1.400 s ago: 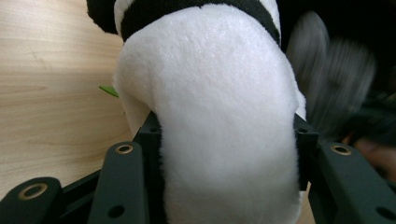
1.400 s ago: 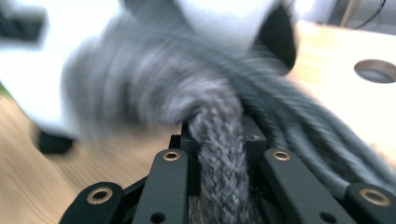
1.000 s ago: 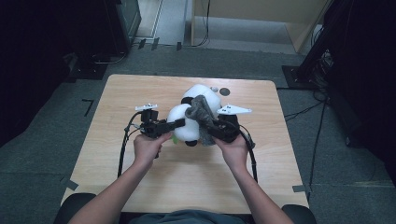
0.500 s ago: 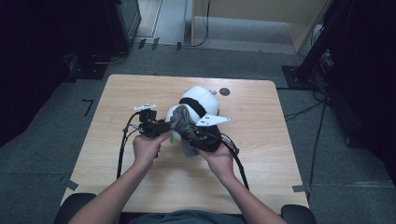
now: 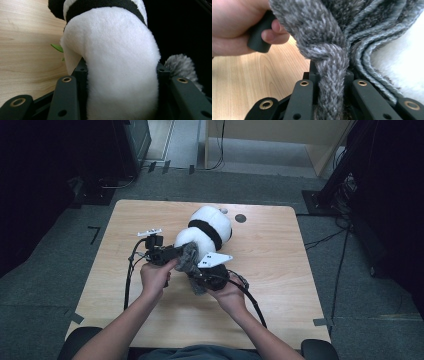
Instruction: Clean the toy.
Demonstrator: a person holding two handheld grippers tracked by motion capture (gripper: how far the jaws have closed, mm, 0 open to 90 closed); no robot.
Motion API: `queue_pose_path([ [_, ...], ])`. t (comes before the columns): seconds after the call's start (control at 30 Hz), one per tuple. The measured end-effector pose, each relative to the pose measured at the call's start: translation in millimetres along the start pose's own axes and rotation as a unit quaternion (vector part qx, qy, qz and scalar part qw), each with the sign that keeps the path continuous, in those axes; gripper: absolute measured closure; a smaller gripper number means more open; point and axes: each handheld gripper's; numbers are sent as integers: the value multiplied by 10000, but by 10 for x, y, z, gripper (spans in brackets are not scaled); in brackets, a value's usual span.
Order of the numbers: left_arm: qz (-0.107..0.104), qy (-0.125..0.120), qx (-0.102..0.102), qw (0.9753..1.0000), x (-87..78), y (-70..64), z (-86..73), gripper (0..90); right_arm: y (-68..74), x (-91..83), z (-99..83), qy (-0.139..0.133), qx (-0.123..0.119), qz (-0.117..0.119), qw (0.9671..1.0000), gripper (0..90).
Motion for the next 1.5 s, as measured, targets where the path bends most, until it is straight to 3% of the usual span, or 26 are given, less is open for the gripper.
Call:
queue_pose_path([
  [0.13, 1, -2, -2, 10000, 0, 12, 2, 486, -49, 30, -53, 166, -209, 2, 9996, 795],
  [0.23, -16, -47, -71, 10000, 0, 10, 10, 487, -125, 39, -110, 256, -120, 8, 9996, 797],
  [0.37, -42, -55, -26, 10000, -5, 3, 23, 489, -148, 57, -139, 385, -161, -19, 9991, 797],
  [0.47, -90, -87, -104, 9999, -22, 19, 41, 490, -182, 70, -165, 487, -218, -56, 9986, 797],
  [0.6, -277, -152, -302, 9990, -61, 43, 79, 489, -303, 55, -221, 733, -63, -300, 9968, 796],
  [0.8, -287, -144, -190, 9993, -57, 55, 79, 489, -465, -70, -204, 775, 87, -588, 9952, 795],
  [0.97, -147, -210, -60, 9997, -120, 118, 133, 488, -616, -183, -187, 722, 296, -872, 9931, 795],
  [1.2, -69, -354, 47, 9993, -184, 203, 194, 488, -873, -457, -98, 413, 695, -1279, 9885, 793],
  [1.5, 311, -475, 306, 9979, -254, 361, 269, 488, -1087, -697, -67, 259, 873, -1634, 9824, 789],
])
Point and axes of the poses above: each handheld gripper's, and its own axes: x roughly forward along the jaws, z roughly out of its top, y roughly to its left, and after that the axes turned 12 degrees about -y, right-handed
